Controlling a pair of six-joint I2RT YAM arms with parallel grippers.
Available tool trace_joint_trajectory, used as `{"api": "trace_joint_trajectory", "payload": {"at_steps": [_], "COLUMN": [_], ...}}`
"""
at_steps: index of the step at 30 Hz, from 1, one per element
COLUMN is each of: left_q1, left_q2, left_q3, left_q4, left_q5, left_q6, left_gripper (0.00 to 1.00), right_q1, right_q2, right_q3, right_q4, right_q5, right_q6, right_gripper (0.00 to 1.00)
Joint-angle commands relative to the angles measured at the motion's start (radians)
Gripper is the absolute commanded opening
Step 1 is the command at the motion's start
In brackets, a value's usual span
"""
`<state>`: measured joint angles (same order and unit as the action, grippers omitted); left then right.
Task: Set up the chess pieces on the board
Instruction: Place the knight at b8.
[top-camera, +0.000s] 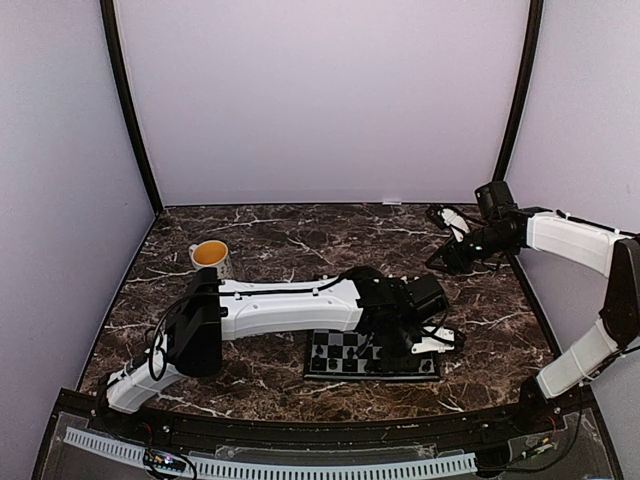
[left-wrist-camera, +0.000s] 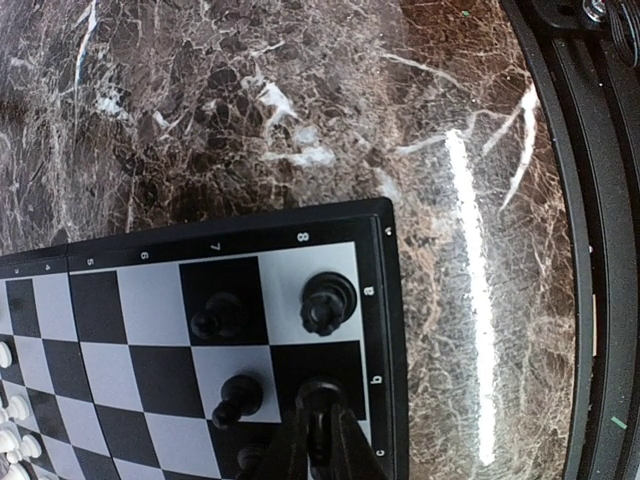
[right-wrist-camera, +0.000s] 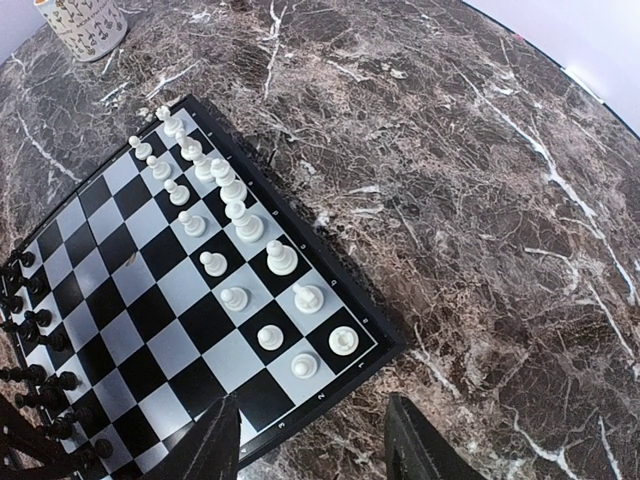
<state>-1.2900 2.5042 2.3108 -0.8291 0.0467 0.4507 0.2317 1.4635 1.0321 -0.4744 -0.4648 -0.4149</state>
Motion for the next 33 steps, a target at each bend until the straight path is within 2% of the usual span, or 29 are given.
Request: {"api": "trace_joint_trajectory", "payload": {"at_steps": [1, 15, 24, 30, 33], "left_q1": [-0.008, -0.008, -0.008, -0.008, -0.008], "left_q2": [0.007, 0.01, -0.01, -0.094, -0.193], "left_q3": [0.028, 0.035, 0.055, 0.052, 0.017], "left_q4": [-0.027, -0.023, -0.02, -0.036, -0.041], "left_q5": [0.039, 0.019, -0.008, -0.014, 0.01], "left_q6": [0.0, -0.008, -0.022, -0.019, -0.011], "left_gripper": [0.09, 0.15, 0.25, 0.33, 0.37], "right_q1": [-0.001, -0.002, -0.002, -0.002, -0.003], "right_q2": [0.006, 0.001, -0.002, -0.017, -0.024], "right_q3": [-0.004, -0.004, -0.001, 0.003, 0.019], "right_q4": [-0.001, -0.003, -0.007, -0.014, -0.037], "right_q5": [-0.018, -0.018, -0.021, -0.014, -0.009], "right_q6": [-0.012, -0.01, -0.007, -0.004, -0.009], "right_gripper": [0.51, 0.51, 0.51, 0.51, 0.52]}}
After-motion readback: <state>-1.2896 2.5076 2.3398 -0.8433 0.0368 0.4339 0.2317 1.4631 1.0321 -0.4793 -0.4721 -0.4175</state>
